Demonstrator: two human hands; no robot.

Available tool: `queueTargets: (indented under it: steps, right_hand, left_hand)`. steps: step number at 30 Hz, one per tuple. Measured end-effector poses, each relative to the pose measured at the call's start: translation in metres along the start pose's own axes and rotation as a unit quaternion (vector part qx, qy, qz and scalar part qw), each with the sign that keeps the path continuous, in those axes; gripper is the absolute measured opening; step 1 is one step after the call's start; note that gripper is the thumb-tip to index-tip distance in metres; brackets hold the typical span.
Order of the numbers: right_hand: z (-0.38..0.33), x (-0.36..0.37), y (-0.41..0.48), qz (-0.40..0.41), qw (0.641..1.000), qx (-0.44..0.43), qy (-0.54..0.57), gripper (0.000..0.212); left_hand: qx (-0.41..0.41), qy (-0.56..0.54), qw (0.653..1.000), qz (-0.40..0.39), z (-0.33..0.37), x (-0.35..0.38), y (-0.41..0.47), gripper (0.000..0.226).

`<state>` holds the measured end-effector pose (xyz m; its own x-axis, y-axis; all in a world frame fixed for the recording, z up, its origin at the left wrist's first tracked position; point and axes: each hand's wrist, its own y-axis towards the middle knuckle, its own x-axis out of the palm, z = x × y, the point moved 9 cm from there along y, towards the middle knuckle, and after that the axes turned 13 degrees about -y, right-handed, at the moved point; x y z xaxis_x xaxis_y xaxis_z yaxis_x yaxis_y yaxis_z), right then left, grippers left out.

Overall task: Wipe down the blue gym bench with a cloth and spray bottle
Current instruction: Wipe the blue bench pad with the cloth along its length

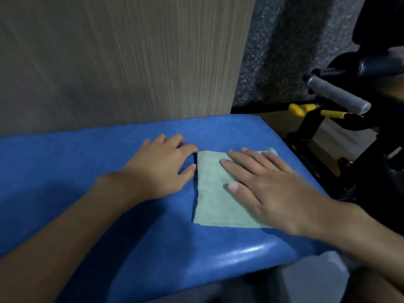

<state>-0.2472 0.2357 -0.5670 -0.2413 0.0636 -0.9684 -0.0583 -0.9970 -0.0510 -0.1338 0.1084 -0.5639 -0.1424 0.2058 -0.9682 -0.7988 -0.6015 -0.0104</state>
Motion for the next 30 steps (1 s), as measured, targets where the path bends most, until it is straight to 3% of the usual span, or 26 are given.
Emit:
queueTargets:
  steps: [2, 5, 7, 9, 13, 16, 19, 25, 30]
  right_hand:
    - [0.015, 0.005, -0.013, -0.024, 0.999, -0.003, -0.032, 0.073]
    - [0.030, -0.014, -0.027, -0.004, 0.994, 0.041, -0.105, 0.056]
    - [0.025, -0.023, -0.024, 0.011, 0.994, 0.068, -0.087, 0.048]
    - [0.011, -0.012, -0.014, -0.017, 0.997, 0.081, 0.004, 0.054]
    - [0.004, 0.011, -0.008, -0.037, 0.993, 0.112, 0.008, 0.077]
    - [0.010, 0.017, -0.012, -0.051, 0.990, 0.130, 0.024, 0.060]
    - [0.011, 0.017, -0.021, -0.052, 0.989, 0.131, 0.043, 0.058]
    - [0.015, 0.025, -0.055, -0.027, 0.991, 0.125, 0.037, 0.069]
    - [0.024, 0.026, -0.040, -0.026, 0.990, 0.125, 0.056, 0.058]
  left_hand:
    - [0.001, 0.002, 1.000, 0.001, 0.002, 0.001, -0.002, 0.050]
    - [-0.008, -0.029, 0.999, -0.015, 0.004, -0.001, -0.007, 0.051]
    - [-0.010, -0.033, 0.999, -0.027, 0.008, 0.003, -0.010, 0.053]
    - [-0.005, -0.026, 0.999, -0.019, 0.011, 0.006, -0.014, 0.056]
    - [-0.014, -0.045, 0.998, -0.037, 0.013, 0.013, -0.022, 0.064]
    - [-0.014, -0.053, 0.997, -0.053, 0.019, 0.013, -0.021, 0.086]
    - [-0.018, -0.062, 0.997, -0.042, 0.019, 0.010, -0.019, 0.102]
    - [-0.035, -0.053, 0.997, -0.045, 0.023, 0.009, -0.017, 0.095]
    - [-0.034, -0.023, 0.998, -0.051, 0.024, 0.012, -0.016, 0.098]
